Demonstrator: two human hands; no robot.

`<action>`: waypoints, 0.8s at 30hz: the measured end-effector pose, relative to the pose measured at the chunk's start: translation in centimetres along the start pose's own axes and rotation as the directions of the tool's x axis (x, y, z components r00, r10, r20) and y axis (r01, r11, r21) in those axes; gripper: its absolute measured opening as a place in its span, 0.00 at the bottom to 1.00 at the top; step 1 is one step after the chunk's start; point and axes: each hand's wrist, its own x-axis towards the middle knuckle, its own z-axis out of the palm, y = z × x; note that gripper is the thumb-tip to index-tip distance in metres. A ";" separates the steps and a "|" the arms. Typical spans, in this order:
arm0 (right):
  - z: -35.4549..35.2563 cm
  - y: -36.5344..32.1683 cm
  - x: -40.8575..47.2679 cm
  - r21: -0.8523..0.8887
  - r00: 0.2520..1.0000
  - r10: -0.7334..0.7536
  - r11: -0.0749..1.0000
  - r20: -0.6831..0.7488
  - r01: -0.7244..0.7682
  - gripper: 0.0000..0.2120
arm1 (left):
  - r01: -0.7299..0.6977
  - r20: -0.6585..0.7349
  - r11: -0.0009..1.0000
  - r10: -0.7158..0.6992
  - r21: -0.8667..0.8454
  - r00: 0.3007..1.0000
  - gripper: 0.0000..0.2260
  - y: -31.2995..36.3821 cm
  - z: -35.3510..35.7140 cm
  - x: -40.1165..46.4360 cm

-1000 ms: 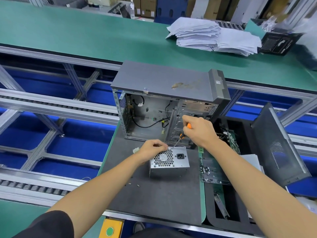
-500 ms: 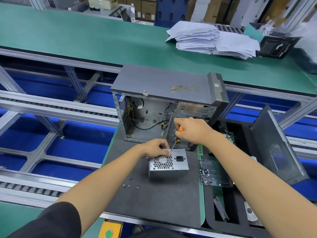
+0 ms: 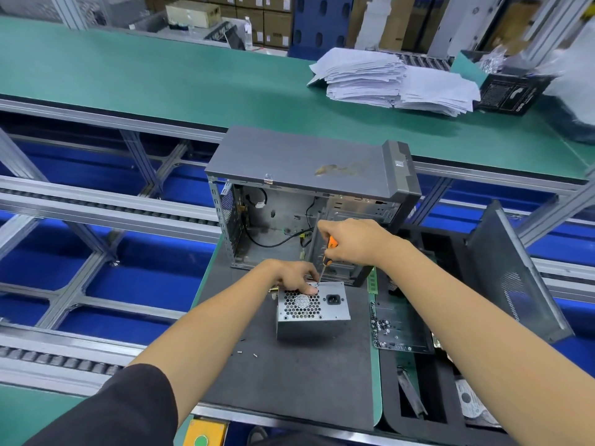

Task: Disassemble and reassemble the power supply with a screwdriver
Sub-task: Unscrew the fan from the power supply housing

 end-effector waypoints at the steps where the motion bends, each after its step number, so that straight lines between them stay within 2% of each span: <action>1: 0.0 -0.1 0.0 0.014 1.000 -0.015 1.000 0.003 0.015 0.09 | -0.004 0.014 1.000 0.004 0.004 1.000 0.19 0.0 0.0 0.1; 3: 0.0 -0.2 0.1 0.046 1.000 -0.026 0.999 0.006 0.025 0.08 | -0.004 0.002 0.999 0.004 -0.037 1.000 0.14 -0.1 0.3 0.0; 10: -0.1 -0.1 0.1 0.032 1.000 0.002 0.999 0.010 -0.003 0.08 | 0.037 -0.103 0.962 -0.067 -0.269 0.992 0.23 0.0 1.2 -0.7; 13: -0.1 -0.4 0.3 0.042 0.999 -0.034 0.999 0.002 0.033 0.11 | 0.023 -0.245 0.930 -0.120 -0.366 0.962 0.25 0.8 2.2 0.1; 15: 0.0 -0.7 0.4 0.098 0.997 -0.072 0.993 -0.005 0.072 0.14 | 0.032 -0.370 0.938 -0.167 -0.346 0.914 0.22 1.2 3.3 0.9; 18: 0.2 -1.0 0.2 0.130 0.991 -0.131 0.982 -0.035 0.135 0.16 | 0.175 -0.522 0.965 -0.253 -0.196 0.815 0.13 1.4 4.3 1.1; 20: 0.3 -1.1 0.1 0.093 0.985 -0.153 0.983 -0.075 0.160 0.14 | 0.187 -0.550 0.965 -0.259 -0.185 0.794 0.08 1.2 4.6 1.3; 24: 1.1 -1.2 0.3 -0.004 0.990 -0.105 0.994 -0.099 0.105 0.08 | 0.180 -0.610 0.966 -0.255 -0.183 0.750 0.08 1.0 4.8 1.3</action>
